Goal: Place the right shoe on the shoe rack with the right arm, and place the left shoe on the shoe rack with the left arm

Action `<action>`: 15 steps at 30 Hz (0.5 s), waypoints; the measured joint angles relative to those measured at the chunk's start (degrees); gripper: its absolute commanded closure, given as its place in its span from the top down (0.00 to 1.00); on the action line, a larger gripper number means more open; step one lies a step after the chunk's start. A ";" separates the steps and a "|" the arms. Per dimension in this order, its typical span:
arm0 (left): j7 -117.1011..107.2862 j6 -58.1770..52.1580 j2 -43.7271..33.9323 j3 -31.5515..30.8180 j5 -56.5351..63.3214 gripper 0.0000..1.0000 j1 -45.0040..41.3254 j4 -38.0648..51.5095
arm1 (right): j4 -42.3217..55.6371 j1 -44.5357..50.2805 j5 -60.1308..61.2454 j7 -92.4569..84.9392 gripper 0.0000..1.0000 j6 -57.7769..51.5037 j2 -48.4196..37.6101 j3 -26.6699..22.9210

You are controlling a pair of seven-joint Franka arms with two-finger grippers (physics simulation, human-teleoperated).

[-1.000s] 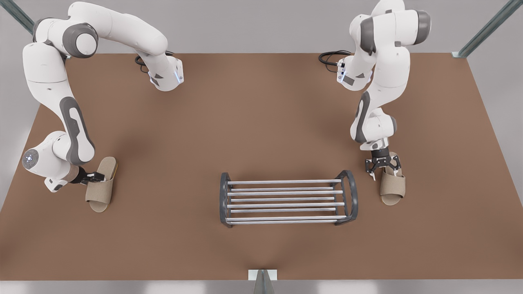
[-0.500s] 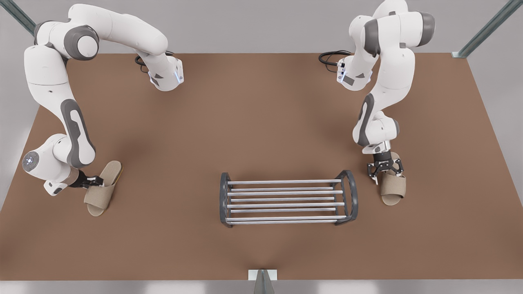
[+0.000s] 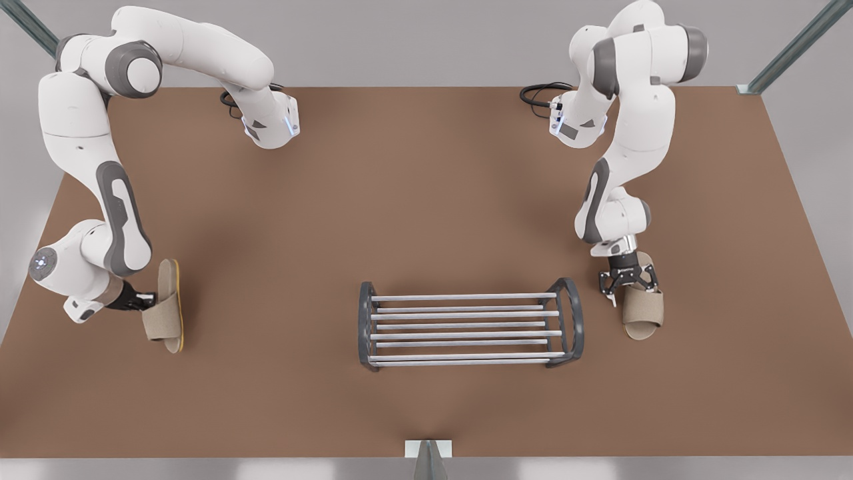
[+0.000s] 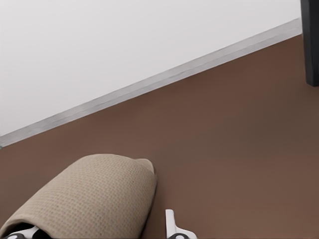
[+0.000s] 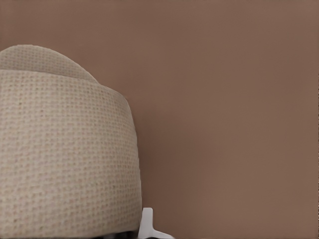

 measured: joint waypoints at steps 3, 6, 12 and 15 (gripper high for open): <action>0.00 0.02 0.18 -0.05 0.00 0.56 0.06 0.29 | 0.11 0.04 0.16 -0.34 0.21 -0.20 -0.13 0.13; 0.00 0.82 -0.09 0.01 0.00 0.53 -0.03 1.78 | 0.12 0.26 0.29 -0.49 0.21 -0.68 -0.54 1.17; 0.00 4.00 -1.55 0.02 0.00 0.21 -0.44 4.28 | 9.32 -2.04 0.77 -0.40 0.21 -10.58 -5.71 8.64; 0.00 5.60 -4.02 -0.03 0.00 0.21 -0.68 4.44 | 13.77 -2.34 1.58 0.13 0.21 -18.59 -8.78 14.20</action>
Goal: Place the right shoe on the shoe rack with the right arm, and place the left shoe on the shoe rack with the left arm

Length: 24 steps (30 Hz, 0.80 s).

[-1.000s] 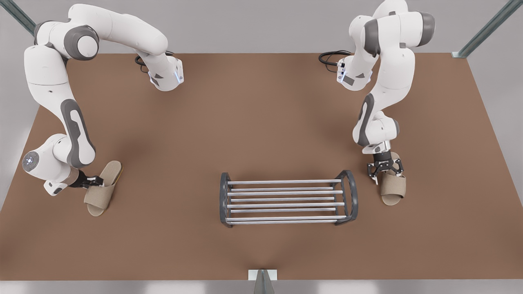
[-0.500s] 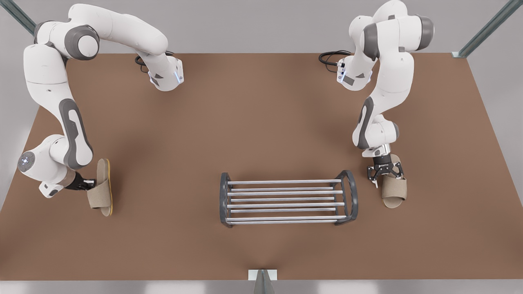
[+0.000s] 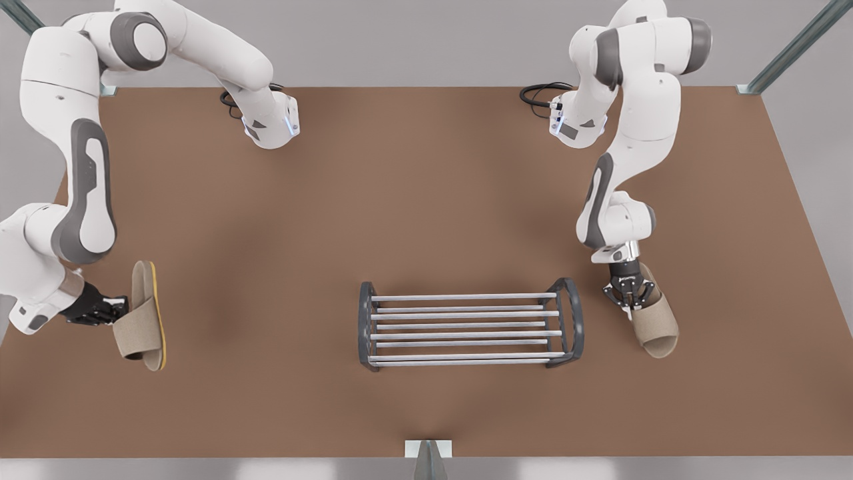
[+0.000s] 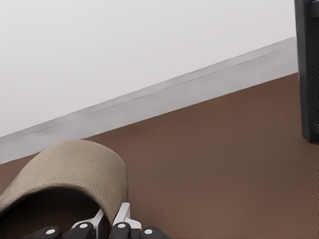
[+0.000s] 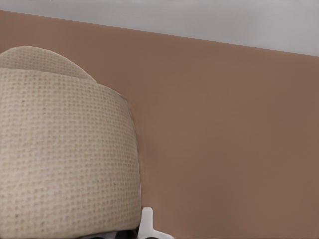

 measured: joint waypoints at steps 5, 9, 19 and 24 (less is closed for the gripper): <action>0.00 6.06 -11.88 -0.17 0.00 0.21 -0.22 -0.09 | 8.50 1.97 0.25 2.71 0.21 -9.82 -2.06 8.54; 0.00 15.22 -27.66 -0.18 0.00 0.21 -4.41 -0.06 | 12.99 9.95 0.17 8.20 0.21 -15.48 -3.87 10.02; 0.00 29.05 -24.84 -2.82 -10.79 0.21 -27.64 15.45 | 22.71 35.10 -6.76 31.75 0.21 -22.13 -4.55 5.88; 0.00 30.91 -13.25 -2.92 -16.30 0.21 -24.64 21.65 | 22.34 45.44 -12.44 44.97 0.21 -22.88 -3.68 4.69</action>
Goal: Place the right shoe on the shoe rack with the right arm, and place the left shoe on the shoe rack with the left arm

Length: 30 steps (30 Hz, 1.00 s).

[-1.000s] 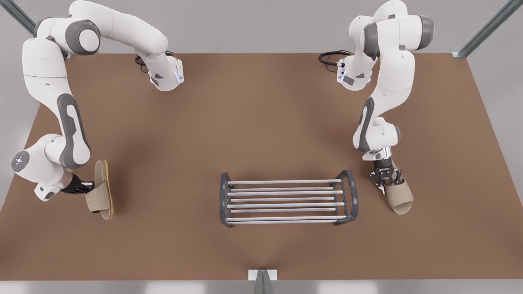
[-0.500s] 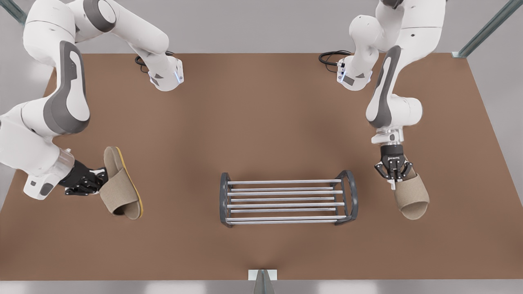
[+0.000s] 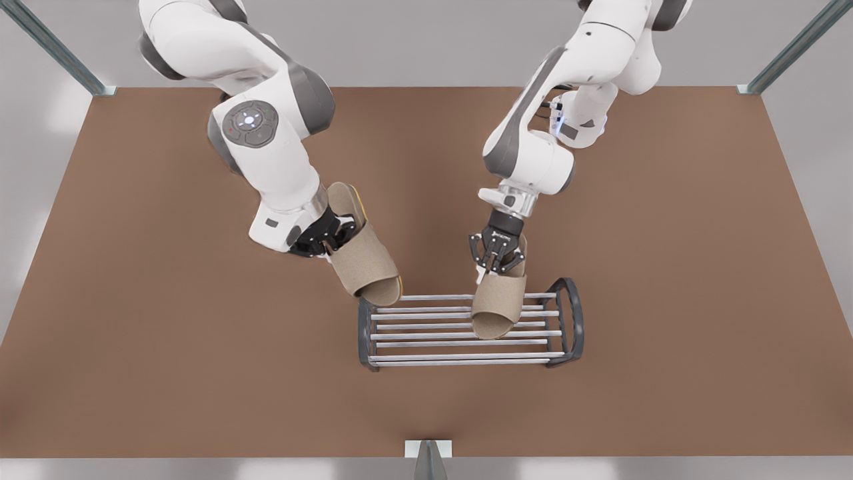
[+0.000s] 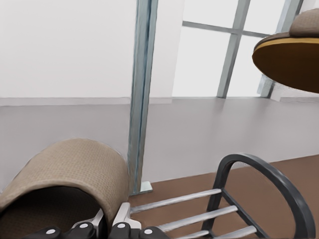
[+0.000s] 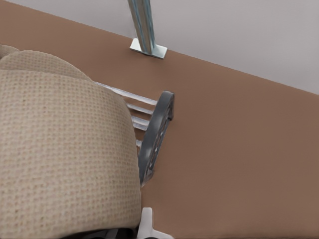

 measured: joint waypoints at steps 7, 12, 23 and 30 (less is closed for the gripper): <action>0.00 0.98 9.37 0.01 -4.01 0.21 5.04 7.14 | 2.10 11.63 -4.70 15.84 0.21 1.60 3.77 -8.20; 0.00 1.26 11.97 0.01 -4.54 0.21 6.03 7.12 | 6.67 16.51 -5.32 25.07 0.21 3.55 7.73 -12.55; 0.00 1.53 11.51 1.04 -4.28 1.00 5.96 5.36 | 7.32 23.46 -5.73 40.44 0.21 9.01 12.32 -18.41; 0.00 1.95 8.32 2.06 -4.09 1.00 4.28 2.06 | 6.93 23.59 -6.98 46.40 0.21 12.85 16.09 -18.75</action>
